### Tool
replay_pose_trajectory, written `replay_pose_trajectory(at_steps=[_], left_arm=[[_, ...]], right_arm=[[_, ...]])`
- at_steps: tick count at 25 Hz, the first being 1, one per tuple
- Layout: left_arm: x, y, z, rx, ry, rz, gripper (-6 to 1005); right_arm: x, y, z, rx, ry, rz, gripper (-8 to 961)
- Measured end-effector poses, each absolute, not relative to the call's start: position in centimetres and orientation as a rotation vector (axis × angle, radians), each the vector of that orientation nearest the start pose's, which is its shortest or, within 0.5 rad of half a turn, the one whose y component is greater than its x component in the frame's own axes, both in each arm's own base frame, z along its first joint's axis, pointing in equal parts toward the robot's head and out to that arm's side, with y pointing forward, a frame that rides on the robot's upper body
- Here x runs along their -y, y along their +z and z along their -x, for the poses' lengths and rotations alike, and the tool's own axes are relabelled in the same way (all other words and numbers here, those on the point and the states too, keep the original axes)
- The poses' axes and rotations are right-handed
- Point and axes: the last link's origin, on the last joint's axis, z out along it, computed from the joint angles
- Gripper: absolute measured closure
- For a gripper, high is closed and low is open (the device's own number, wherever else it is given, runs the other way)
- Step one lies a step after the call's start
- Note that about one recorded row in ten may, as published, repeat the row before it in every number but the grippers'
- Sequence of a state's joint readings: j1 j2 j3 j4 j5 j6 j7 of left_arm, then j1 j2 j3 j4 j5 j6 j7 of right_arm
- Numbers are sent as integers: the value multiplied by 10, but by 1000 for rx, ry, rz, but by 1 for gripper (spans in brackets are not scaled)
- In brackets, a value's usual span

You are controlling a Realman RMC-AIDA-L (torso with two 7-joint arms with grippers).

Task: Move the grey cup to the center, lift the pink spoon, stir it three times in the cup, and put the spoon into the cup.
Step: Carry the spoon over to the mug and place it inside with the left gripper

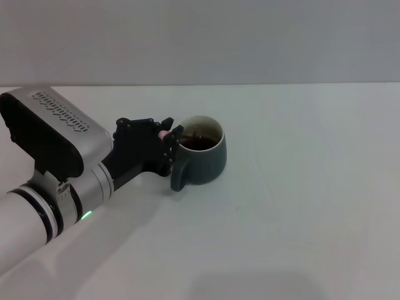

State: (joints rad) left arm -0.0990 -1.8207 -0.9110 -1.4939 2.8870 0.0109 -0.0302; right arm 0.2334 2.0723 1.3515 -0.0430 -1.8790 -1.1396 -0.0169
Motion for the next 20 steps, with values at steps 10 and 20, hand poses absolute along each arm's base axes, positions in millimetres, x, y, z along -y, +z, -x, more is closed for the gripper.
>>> replay_pose_trajectory(at_steps=[10,20], left_arm=[[-309,-49,180,340,-379,2249,853],[-313,-56,176,329,-370,2269,852]], right_arm=[[-173,89,-492,-838,170,659,954],[-171,88,-493,-841,163,658,955]])
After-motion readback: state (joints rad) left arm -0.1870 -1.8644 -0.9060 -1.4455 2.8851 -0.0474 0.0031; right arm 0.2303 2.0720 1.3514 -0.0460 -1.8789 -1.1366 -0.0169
